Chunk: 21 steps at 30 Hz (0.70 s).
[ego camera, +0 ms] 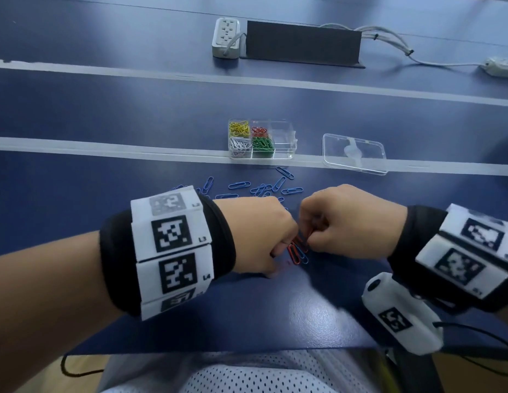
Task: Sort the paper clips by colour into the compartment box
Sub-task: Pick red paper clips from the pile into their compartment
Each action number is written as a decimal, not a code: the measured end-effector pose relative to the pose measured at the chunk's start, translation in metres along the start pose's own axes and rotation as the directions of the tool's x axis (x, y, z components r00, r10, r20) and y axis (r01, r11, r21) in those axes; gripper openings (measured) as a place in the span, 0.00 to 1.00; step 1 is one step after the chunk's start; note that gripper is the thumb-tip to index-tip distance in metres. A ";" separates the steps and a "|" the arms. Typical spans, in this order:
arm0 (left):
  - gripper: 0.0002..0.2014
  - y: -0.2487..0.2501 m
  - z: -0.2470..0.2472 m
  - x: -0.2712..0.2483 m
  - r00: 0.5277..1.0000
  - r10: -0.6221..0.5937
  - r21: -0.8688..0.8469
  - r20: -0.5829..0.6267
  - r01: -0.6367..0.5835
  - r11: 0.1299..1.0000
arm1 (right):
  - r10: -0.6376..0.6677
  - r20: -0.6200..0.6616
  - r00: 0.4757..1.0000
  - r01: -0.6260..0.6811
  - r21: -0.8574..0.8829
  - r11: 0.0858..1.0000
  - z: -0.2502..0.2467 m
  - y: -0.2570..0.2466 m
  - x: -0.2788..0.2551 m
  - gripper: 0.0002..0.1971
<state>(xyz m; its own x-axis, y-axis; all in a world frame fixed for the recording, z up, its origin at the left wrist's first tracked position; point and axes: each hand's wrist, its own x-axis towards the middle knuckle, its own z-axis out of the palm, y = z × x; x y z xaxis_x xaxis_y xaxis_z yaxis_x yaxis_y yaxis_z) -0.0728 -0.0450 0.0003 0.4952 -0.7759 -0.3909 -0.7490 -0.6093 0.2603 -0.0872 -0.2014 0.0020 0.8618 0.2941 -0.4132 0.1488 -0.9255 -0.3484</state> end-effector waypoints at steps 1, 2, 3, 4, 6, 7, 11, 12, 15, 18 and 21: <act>0.06 0.000 -0.001 0.002 1.000 0.011 0.027 -0.022 -0.010 1.000 | 0.034 0.064 0.997 -0.044 0.156 0.987 -0.002 0.000 0.001 0.07; 0.07 0.000 -0.002 0.004 0.999 0.023 0.051 -0.047 -0.021 0.999 | 0.044 0.135 0.990 -0.087 0.331 0.940 -0.004 0.002 0.001 0.08; 0.08 0.000 -0.003 0.005 0.997 0.034 0.065 -0.065 -0.030 0.997 | 0.030 0.184 0.982 -0.117 0.486 0.866 -0.006 0.005 0.002 0.09; 0.09 0.000 -0.004 0.005 0.996 0.042 0.074 -0.074 -0.036 0.997 | 0.012 0.205 0.979 -0.139 0.618 0.774 -0.008 0.008 0.003 0.08; 0.08 -0.001 -0.004 0.005 0.996 0.056 0.076 -0.073 -0.050 0.996 | 0.000 0.211 0.978 -0.170 0.790 0.589 -0.011 0.014 0.005 0.08; 0.08 -0.002 -0.003 0.005 0.996 0.054 0.056 -0.066 -0.050 0.997 | -0.001 0.211 0.977 -0.181 0.840 0.511 -0.012 0.016 0.006 0.08; 0.08 -0.004 -0.001 0.004 0.998 0.022 -0.063 -0.055 -0.026 0.998 | -0.045 0.203 0.978 -0.185 0.947 0.262 -0.015 0.020 0.008 0.09; 0.07 -0.006 -0.002 0.004 0.998 0.016 -0.092 -0.059 -0.021 0.996 | -0.067 0.207 0.976 -0.188 0.958 0.218 -0.015 0.020 0.008 0.09; 0.07 -0.009 -0.005 0.004 1.000 -0.011 -0.147 -0.029 0.007 0.989 | -0.125 0.235 0.964 -0.214 0.963 0.163 -0.015 0.019 0.006 0.05; 0.09 -0.011 -0.009 0.004 0.999 -0.043 -0.190 -0.007 0.041 0.981 | -0.036 0.231 0.972 -0.207 0.921 0.330 -0.012 0.018 0.007 0.08; 0.10 -0.011 -0.011 0.003 0.996 -0.081 -0.223 0.029 0.086 0.971 | 0.039 0.121 0.992 -0.115 0.728 0.676 -0.007 0.016 0.009 0.19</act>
<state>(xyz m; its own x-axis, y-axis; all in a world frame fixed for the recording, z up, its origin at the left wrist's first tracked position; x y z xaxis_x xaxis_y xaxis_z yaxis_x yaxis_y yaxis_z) -0.0578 -0.0426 0.0062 0.5413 -0.7186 -0.4366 -0.5865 -0.6947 0.4164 -0.0738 -0.2151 -0.0007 0.8021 0.2845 -0.5250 -0.3515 -0.4858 -0.8002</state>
